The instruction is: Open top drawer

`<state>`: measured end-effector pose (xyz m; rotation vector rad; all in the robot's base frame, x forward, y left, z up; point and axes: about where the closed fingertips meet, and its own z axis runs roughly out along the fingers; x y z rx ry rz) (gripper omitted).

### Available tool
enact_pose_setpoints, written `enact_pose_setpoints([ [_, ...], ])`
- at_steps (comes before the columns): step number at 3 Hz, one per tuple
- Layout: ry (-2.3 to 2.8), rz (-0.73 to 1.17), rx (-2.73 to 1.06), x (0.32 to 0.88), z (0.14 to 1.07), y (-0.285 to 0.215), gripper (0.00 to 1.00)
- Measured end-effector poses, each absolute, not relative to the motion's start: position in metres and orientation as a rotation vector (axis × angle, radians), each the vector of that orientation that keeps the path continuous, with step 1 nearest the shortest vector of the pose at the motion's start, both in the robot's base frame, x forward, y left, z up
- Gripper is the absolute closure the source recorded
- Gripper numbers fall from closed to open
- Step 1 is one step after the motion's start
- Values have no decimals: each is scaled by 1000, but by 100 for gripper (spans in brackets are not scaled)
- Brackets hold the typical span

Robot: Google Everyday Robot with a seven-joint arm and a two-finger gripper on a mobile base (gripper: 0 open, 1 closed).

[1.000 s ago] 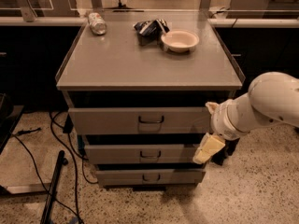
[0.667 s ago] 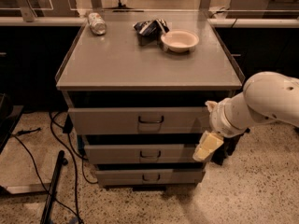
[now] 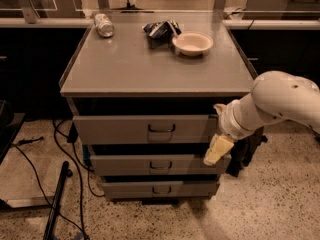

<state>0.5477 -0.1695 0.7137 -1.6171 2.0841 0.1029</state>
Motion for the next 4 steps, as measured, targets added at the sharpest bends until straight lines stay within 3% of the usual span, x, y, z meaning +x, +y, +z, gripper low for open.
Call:
enact_pose_setpoints([
  [4,1937,109,-1845,565,701,-155,0],
])
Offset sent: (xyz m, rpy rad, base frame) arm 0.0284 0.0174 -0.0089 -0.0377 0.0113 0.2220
